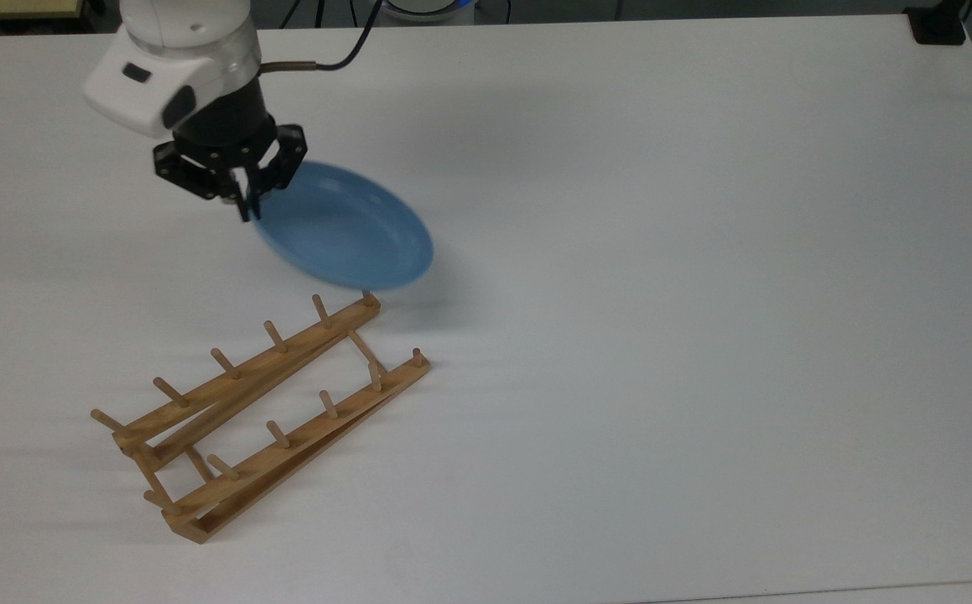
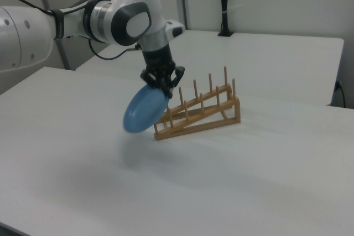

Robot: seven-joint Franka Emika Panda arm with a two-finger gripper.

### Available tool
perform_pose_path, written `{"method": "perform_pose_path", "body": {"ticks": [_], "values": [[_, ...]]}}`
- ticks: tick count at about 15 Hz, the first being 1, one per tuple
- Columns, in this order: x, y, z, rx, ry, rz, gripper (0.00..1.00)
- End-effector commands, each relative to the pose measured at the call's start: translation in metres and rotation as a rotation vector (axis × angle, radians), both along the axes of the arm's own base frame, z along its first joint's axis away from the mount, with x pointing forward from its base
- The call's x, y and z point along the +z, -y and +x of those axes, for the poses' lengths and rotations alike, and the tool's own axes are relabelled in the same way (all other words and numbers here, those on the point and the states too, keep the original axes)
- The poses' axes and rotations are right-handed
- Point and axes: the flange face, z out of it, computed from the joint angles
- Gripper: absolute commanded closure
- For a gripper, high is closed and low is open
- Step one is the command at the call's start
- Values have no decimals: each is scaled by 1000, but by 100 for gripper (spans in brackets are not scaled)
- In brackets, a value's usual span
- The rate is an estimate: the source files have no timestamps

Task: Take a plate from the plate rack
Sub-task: 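Carry the plate away from the rack and lower it to the table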

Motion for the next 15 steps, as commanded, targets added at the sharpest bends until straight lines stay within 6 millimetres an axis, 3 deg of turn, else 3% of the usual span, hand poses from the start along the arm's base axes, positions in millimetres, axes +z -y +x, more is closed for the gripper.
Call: {"method": "perform_pose_path", "body": {"ticks": [1, 6, 9, 15], "values": [[-38, -11, -37, 261, -178, 45, 100], [-116, -22, -65, 568, -334, 121, 100], [-145, -25, -80, 678, -439, 239, 100], [-199, -31, -85, 632, -579, 320, 100]]}}
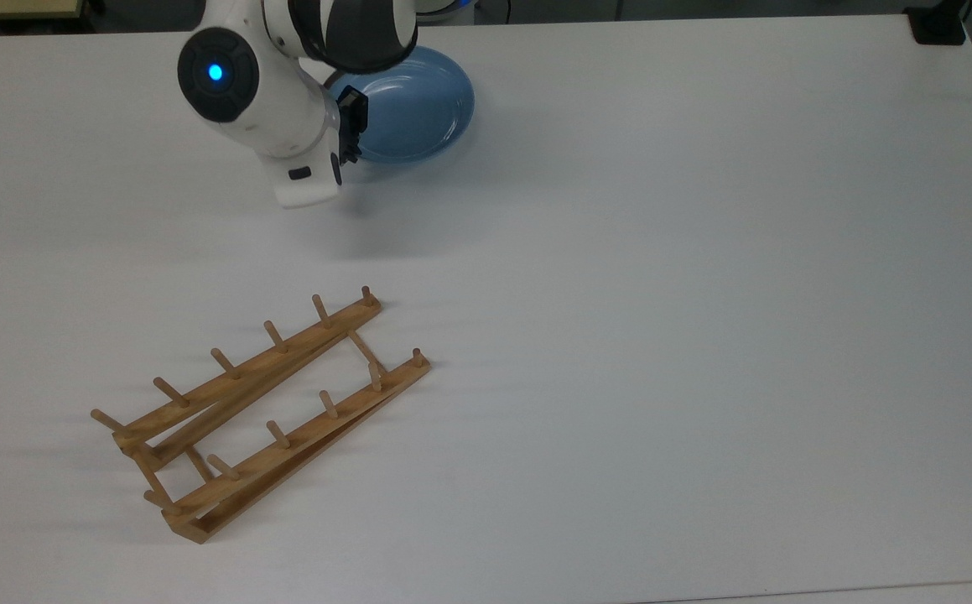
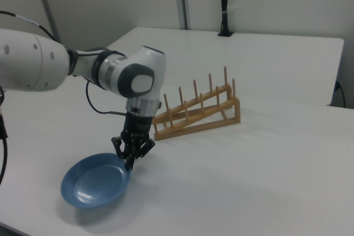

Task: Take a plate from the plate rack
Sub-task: 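Carry the plate away from the rack and lower it to the table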

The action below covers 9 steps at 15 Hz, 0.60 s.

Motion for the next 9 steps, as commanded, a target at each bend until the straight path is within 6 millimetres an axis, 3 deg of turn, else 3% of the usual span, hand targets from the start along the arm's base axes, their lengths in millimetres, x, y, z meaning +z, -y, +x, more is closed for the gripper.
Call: {"method": "perform_pose_path", "body": {"ticks": [1, 3, 5, 7, 9], "values": [[-29, -2, 2, -52, -65, -2, 100], [-38, 1, 8, -93, -75, -25, 97], [-30, 4, 12, -103, -66, -30, 80], [-20, 7, 10, -121, -77, -36, 0], [8, 7, 16, -135, -49, -48, 0]]}}
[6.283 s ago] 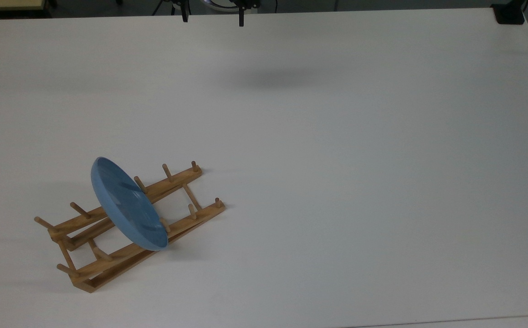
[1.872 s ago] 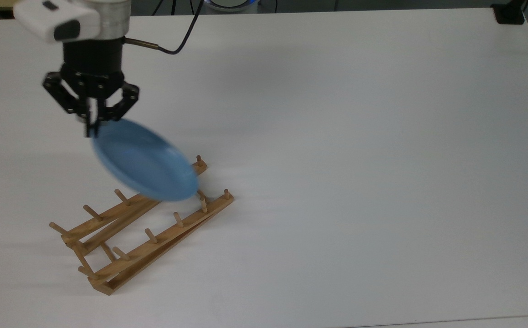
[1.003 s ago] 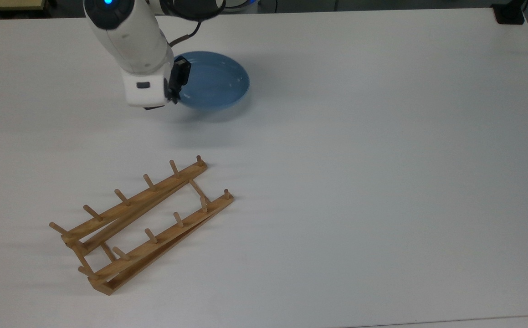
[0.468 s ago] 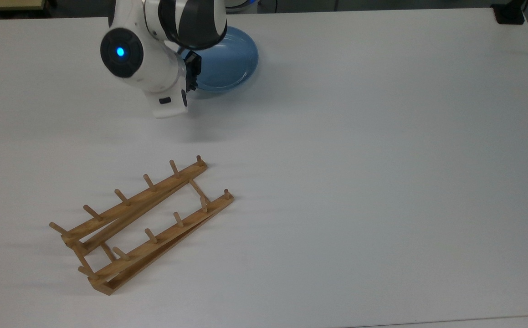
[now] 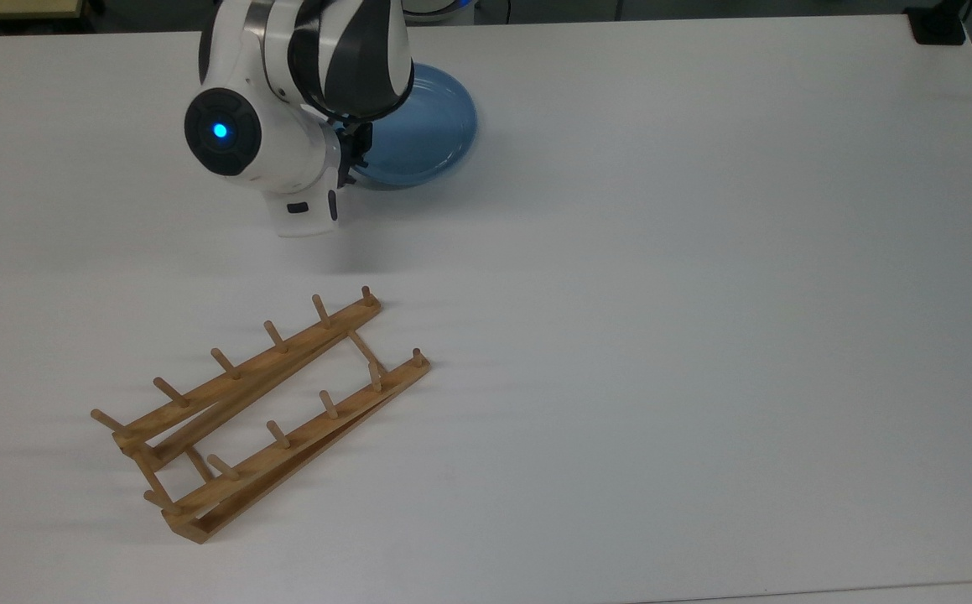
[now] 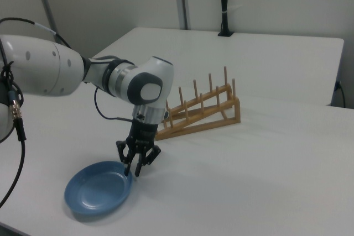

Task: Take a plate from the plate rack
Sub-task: 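Release the plate flat on the table and raise the gripper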

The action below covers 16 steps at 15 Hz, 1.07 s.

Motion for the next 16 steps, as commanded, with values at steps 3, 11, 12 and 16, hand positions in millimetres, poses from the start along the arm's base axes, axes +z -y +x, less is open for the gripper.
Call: {"method": "perform_pose_path", "body": {"ticks": [3, 11, 12, 16], "values": [[83, -16, 23, -175, 67, -106, 0], [228, -114, 3, -639, 297, -432, 0], [243, -124, -3, -697, 330, -469, 0], [286, -131, -19, -877, 417, -512, 0]]}}
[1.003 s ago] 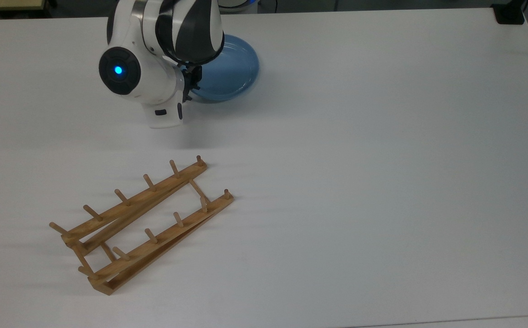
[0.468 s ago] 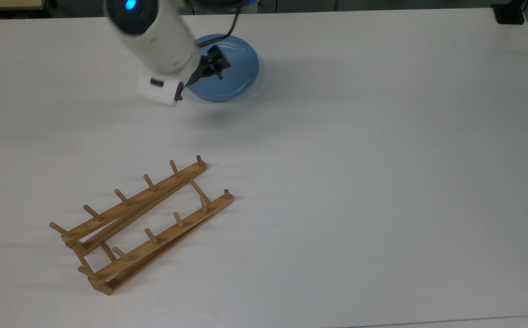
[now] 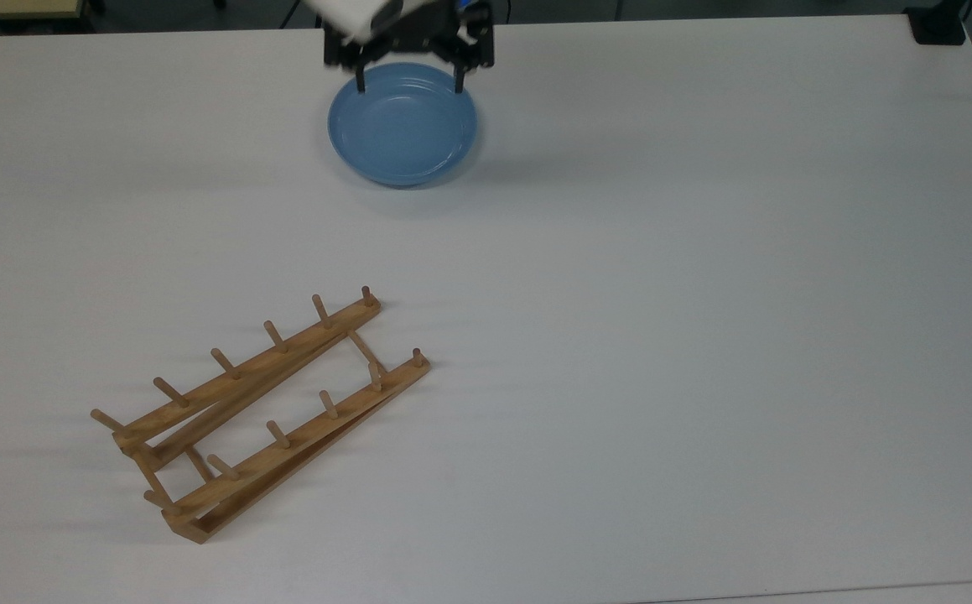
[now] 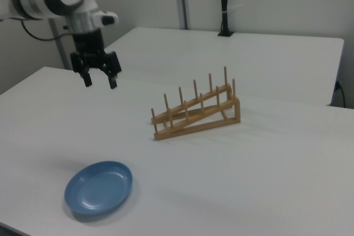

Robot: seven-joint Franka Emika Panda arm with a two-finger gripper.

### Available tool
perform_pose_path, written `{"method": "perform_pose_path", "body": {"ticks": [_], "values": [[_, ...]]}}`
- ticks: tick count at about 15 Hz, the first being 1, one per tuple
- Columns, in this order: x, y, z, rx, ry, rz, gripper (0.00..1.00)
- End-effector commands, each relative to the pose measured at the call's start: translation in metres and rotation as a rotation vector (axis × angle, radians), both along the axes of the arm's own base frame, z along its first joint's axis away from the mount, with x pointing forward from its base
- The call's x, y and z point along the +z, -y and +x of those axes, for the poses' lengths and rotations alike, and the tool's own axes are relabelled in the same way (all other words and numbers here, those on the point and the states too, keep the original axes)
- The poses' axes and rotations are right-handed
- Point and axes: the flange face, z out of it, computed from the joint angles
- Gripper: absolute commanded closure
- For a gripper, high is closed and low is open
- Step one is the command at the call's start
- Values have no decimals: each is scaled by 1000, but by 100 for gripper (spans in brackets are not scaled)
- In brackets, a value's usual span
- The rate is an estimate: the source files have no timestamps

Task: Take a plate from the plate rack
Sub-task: 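Release the plate flat on the table and raise the gripper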

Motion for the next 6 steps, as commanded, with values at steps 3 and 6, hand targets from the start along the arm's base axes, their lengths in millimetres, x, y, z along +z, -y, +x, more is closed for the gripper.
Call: {"method": "perform_pose_path", "body": {"ticks": [3, 6], "values": [[27, 9, -19, -117, 51, -25, 0], [27, 8, -20, -119, 48, -23, 0]]}}
